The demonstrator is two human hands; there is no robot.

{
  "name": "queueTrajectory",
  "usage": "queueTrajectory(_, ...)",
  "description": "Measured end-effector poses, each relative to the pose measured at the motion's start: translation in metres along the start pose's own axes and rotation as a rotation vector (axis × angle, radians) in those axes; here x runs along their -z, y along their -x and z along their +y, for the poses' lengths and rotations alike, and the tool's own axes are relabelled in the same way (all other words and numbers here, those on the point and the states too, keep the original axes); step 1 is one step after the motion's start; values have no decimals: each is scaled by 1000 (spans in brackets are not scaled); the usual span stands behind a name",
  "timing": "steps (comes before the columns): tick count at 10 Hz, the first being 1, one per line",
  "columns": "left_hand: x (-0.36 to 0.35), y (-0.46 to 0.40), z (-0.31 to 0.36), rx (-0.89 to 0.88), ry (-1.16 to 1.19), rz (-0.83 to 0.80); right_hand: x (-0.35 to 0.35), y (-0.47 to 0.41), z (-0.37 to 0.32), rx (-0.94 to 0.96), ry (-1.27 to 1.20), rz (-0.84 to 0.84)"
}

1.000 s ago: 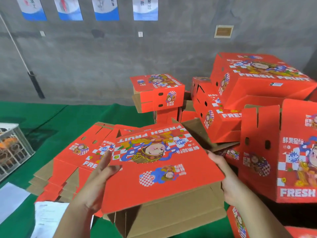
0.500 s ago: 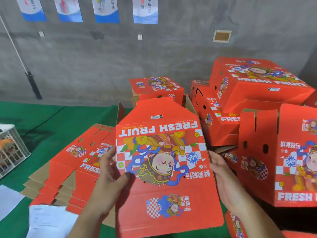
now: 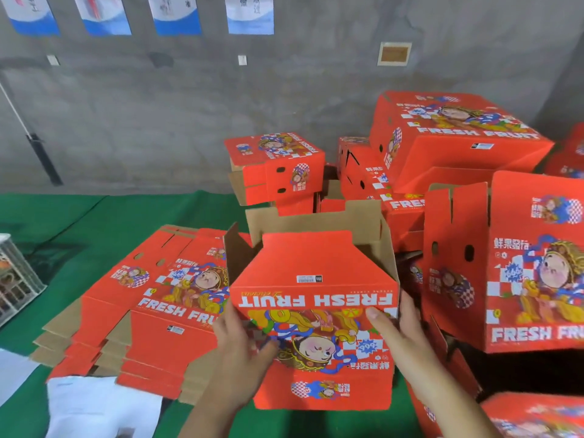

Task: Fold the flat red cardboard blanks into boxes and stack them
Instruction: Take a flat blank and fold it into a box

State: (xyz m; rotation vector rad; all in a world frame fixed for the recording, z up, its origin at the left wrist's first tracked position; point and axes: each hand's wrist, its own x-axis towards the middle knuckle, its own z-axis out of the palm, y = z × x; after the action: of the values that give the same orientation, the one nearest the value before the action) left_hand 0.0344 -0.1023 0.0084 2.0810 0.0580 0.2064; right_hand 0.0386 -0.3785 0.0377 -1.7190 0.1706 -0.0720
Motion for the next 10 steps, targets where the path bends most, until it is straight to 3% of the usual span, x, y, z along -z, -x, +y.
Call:
queueTrajectory(1,-2,7,-8,81,21,-160,1,3,14,-77,21,60)
queueTrajectory(2,-1,10,-3,262,273,-117,3,5,22,-186,-56,121)
queueTrajectory(3,-2,6,4,530,501,174,2,4,26,-228,-76,201)
queueTrajectory(4,-4,-1,7,572,543,205,-5,6,23,-258,-59,200)
queueTrajectory(5,-3,-10,11,615,750,54,-9,5,22,-263,-36,179)
queueTrajectory(6,4,-17,18,551,893,-122,-15,8,21,-222,-29,165)
queueTrajectory(7,12,-23,17,430,839,-115,-22,10,22,-193,-58,208)
queueTrajectory(8,32,-19,12,397,791,-304,-17,5,19,-157,-110,252)
queueTrajectory(9,50,-6,15,315,588,-408,-13,-1,13,-172,-177,255)
queueTrajectory(10,49,-6,20,196,522,-327,-15,-10,4,-179,-231,259)
